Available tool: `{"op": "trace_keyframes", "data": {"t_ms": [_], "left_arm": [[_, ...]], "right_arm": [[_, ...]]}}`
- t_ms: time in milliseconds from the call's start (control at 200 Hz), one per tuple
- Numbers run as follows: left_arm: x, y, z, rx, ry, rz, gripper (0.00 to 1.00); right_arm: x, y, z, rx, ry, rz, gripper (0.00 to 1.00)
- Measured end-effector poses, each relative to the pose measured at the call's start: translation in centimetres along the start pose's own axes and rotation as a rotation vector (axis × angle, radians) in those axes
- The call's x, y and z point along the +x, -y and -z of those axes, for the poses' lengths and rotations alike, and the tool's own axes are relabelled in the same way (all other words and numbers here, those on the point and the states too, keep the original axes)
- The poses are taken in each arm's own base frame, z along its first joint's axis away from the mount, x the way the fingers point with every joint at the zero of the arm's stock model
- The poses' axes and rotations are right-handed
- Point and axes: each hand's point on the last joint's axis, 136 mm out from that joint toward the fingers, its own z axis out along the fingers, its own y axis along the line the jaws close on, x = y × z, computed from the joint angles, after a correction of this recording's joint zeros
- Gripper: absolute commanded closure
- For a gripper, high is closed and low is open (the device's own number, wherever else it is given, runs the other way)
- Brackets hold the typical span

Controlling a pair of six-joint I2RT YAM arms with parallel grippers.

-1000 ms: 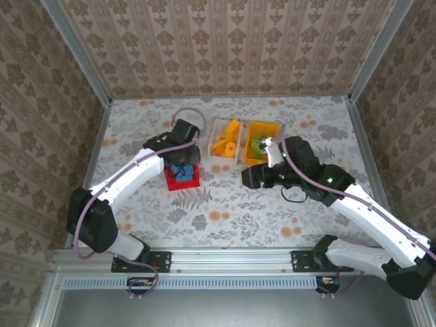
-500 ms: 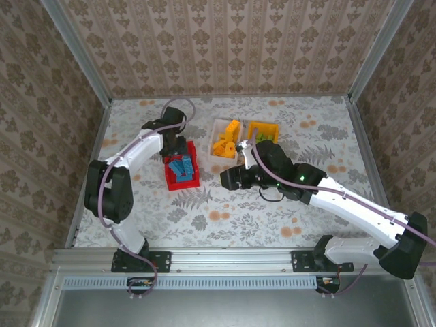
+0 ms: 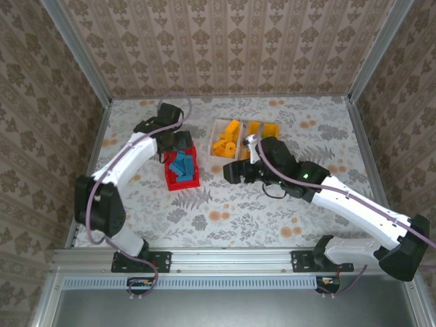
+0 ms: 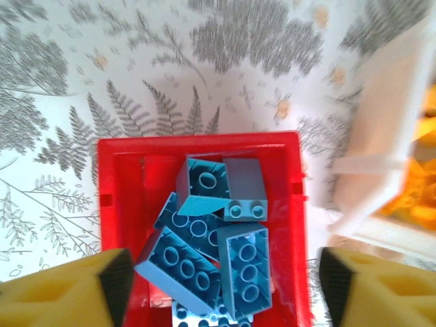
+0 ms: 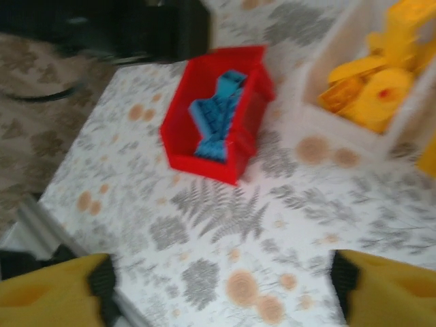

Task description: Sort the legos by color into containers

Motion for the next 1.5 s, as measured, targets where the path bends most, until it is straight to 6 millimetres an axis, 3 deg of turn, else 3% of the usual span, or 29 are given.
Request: {"op": "trace_keyframes", "data": {"t_ms": [80,165,270,330,410,485,570,640,740,890,1060,1140,1220,1500], "left_arm": [[-0.7,-1.1,3.3,0.044,0.085,0.056,0.00],[-0.8,-4.1,6.3,0.048,0.170,0.126,0.00],[0.3,-8.1,7.9,-0.032,0.234,0.190,0.00],[1.3,-10.4,8.1,-0.130,0.260,0.213,0.00],[3.3,-13.6,7.6,-0.279,0.283,0.230,0.00],[5.8,-16.0,5.9,-0.371,0.292,0.175,0.00],[8.5,-17.6,3.6,-0.414,0.276,0.083,0.00],[9.7,-18.4,1.8,-0.429,0.276,0.013,0.00],[9.6,-19.4,-0.4,-0.423,0.290,-0.017,0.00],[6.5,-19.7,-3.2,-0.363,0.362,-0.036,0.00],[4.3,-18.3,-6.5,-0.274,0.417,-0.115,0.00],[3.2,-17.9,-7.2,-0.255,0.453,-0.134,0.00],[2.2,-17.4,-7.4,-0.236,0.502,-0.161,0.00],[1.6,-17.0,-7.1,-0.224,0.607,-0.177,0.00]], "right_arm": [[-2.0,4.1,1.6,0.129,0.077,-0.055,0.00],[-4.2,8.9,4.7,0.309,0.208,-0.103,0.00],[-4.7,13.4,8.9,0.545,0.362,-0.121,0.00],[-4.2,15.9,10.0,0.655,0.419,-0.097,0.00],[-2.6,19.5,9.4,0.740,0.468,-0.023,0.00],[1.0,23.6,7.6,0.828,0.429,0.018,0.00],[4.9,27.8,5.8,0.906,0.309,0.019,0.00],[5.7,29.8,4.7,0.934,0.266,0.018,0.01],[5.2,31.1,2.6,0.906,0.291,0.028,0.01],[4.9,32.6,0.0,0.869,0.276,0.063,0.00],[3.1,35.1,-0.1,0.839,0.374,0.043,0.00],[3.7,36.3,0.0,0.833,0.399,0.024,0.00],[4.3,36.1,-0.3,0.808,0.399,0.025,0.00],[2.6,34.9,-0.7,0.771,0.452,0.052,0.00]]}}
